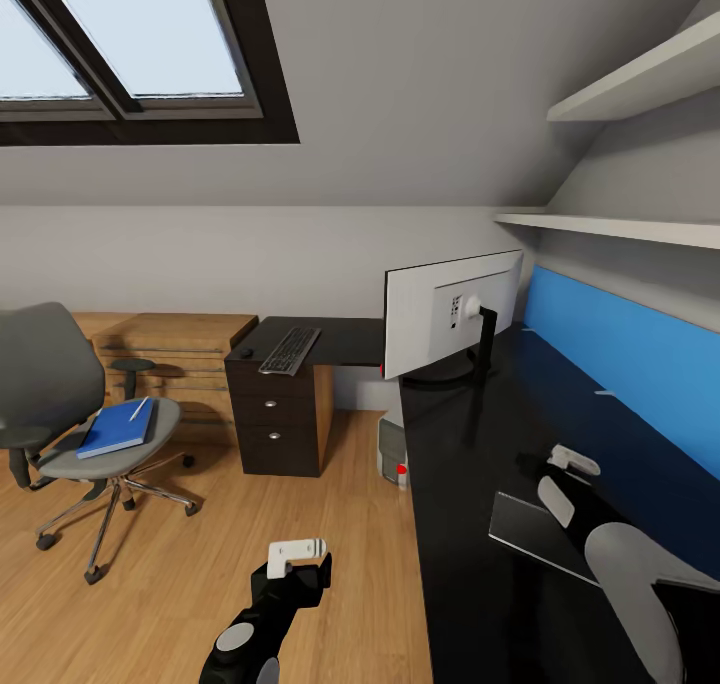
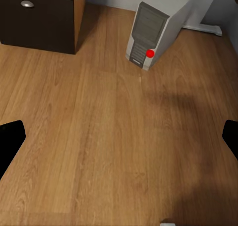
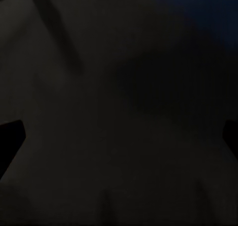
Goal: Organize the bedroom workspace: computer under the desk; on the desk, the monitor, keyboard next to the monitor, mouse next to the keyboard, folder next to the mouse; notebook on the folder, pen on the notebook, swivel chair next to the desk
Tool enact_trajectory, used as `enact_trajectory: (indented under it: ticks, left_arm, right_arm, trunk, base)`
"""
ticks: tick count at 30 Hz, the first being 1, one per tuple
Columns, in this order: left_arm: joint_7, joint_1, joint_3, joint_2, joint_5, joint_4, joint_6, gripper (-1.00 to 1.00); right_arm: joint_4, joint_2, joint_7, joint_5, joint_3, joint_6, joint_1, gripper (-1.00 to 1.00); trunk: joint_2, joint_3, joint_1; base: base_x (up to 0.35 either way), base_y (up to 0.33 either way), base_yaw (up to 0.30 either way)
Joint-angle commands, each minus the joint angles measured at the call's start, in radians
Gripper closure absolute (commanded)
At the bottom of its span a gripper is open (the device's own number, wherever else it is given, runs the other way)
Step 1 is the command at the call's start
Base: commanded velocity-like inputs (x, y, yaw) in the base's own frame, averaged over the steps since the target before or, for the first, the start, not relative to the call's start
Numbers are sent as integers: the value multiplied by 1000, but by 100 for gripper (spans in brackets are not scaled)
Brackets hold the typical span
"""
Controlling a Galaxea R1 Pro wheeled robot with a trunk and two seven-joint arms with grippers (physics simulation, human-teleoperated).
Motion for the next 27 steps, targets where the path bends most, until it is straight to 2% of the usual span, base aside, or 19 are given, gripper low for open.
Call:
enact_trajectory:
  ticks: [1,8,27]
  left_arm:
    - [9,-1,-2,0,11,-1,3,-100]
    - [9,-1,-1,0,11,-2,3,-100]
    - [9,-1,0,4,11,-10,3,-100]
  right_arm:
    - [-1,0,-3,-6,1,6,0,-100]
    - [4,0,4,-7,-1,-19,1,-100]
    - [9,-1,-1,-7,-2,-12,3,-100]
  trunk:
    - [-1,-1,0]
    - [-1,-1,0]
    - [-1,-1,0]
  base:
    - [0,0,0]
    - [0,0,0]
    - [0,0,0]
